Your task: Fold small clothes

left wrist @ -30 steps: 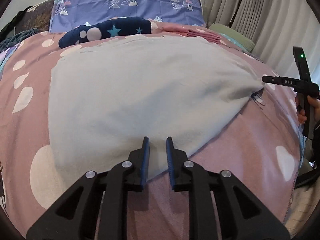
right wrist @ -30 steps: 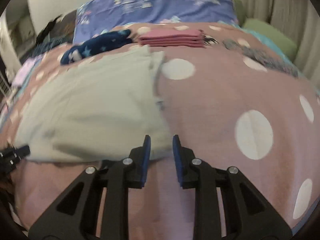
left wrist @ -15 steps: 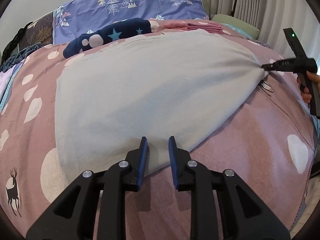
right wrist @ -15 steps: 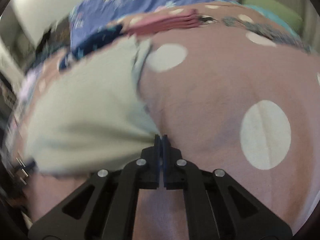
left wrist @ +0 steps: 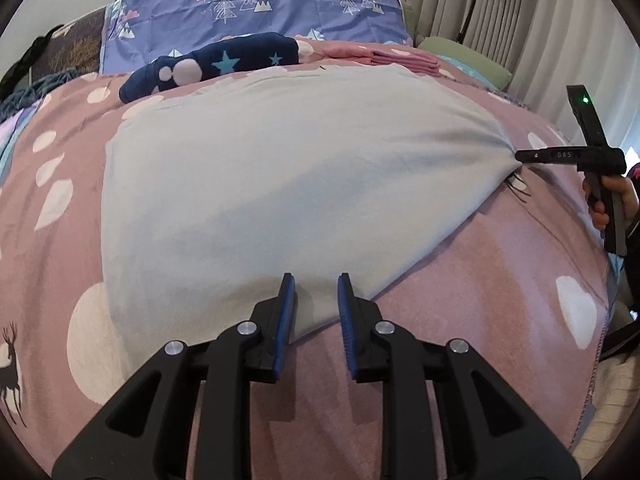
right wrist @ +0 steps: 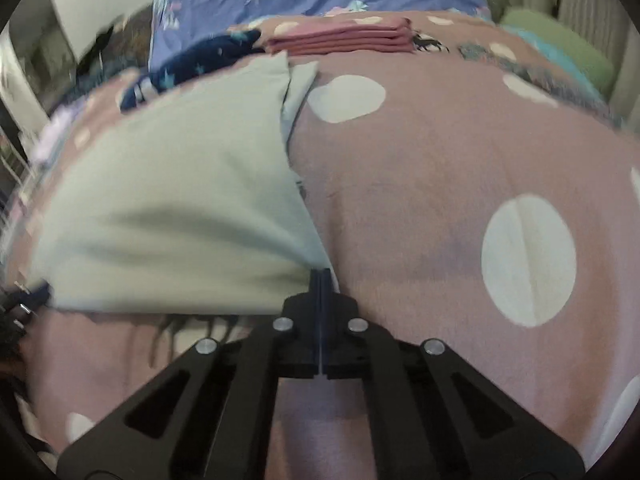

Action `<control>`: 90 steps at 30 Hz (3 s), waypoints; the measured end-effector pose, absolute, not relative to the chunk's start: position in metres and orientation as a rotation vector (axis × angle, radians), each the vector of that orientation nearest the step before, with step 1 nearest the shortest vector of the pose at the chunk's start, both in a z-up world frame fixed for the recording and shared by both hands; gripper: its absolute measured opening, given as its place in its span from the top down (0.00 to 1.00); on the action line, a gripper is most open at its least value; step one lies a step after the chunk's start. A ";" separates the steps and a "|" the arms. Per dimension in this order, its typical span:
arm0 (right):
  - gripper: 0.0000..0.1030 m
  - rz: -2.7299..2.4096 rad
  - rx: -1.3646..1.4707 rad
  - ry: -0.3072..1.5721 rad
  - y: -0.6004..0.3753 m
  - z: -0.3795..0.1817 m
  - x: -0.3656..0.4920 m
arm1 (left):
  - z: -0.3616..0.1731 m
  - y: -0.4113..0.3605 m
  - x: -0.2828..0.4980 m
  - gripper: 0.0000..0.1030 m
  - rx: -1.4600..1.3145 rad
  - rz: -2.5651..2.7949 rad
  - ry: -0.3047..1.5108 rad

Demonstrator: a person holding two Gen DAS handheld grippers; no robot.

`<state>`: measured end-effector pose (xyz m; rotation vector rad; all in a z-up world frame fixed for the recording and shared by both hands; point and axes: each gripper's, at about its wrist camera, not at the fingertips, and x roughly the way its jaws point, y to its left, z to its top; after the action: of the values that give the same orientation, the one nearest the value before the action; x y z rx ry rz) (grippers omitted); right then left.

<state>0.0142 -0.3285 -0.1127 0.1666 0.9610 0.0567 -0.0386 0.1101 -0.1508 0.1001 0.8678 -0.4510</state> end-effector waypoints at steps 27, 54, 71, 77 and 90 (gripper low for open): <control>0.87 -0.015 0.296 0.975 -0.340 -0.107 0.013 | -0.148 0.186 -0.067 0.87 -0.073 -0.167 0.882; 0.61 0.023 0.071 0.854 -0.260 -0.074 0.030 | -0.143 0.201 -0.074 0.61 -0.098 -0.094 0.855; 0.44 0.632 -0.944 0.534 0.082 -0.147 -0.090 | -0.153 0.249 -0.065 0.59 -0.291 -0.041 0.843; 0.50 0.567 -0.982 0.489 0.120 -0.149 -0.076 | -0.147 0.264 -0.055 0.59 -0.383 -0.066 0.822; 0.72 0.505 -0.917 0.579 0.111 -0.150 -0.050 | -0.155 0.255 0.084 0.48 -0.549 -0.390 0.927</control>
<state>-0.0501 0.1112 -0.1501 -0.9168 0.5792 0.5053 0.0838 0.2548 -0.1553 -0.5492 0.9266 -0.3904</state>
